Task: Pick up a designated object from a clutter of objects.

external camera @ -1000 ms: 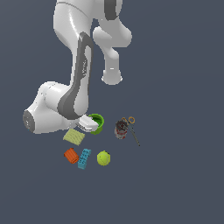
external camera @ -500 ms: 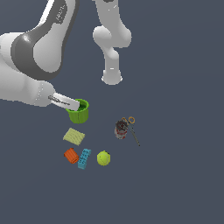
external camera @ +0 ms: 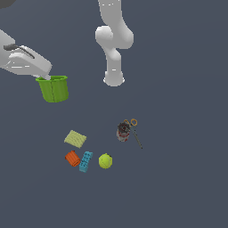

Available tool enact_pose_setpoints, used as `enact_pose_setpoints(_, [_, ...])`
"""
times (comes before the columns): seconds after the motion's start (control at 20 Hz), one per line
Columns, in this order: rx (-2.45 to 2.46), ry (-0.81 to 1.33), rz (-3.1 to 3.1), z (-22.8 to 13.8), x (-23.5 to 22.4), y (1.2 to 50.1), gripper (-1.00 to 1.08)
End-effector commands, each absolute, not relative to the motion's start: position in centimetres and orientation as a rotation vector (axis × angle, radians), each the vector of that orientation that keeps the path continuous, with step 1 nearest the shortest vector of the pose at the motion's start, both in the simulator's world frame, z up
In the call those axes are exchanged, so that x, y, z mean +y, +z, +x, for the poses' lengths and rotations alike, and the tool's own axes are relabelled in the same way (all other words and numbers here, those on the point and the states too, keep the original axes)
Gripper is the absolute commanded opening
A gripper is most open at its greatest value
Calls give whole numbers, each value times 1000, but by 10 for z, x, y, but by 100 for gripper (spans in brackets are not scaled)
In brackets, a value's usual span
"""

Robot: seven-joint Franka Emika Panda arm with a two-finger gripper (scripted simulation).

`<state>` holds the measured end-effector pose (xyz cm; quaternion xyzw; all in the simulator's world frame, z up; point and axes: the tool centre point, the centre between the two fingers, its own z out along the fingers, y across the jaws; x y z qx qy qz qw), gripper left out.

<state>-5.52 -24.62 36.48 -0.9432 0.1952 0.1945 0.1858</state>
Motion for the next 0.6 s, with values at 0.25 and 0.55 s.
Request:
enact_pose_setpoints(0.25, [483,436,-2667,-66,-274,415,-100])
enact_pose_setpoints(0.55, [470,413,-2667,-68,-280,425,-100])
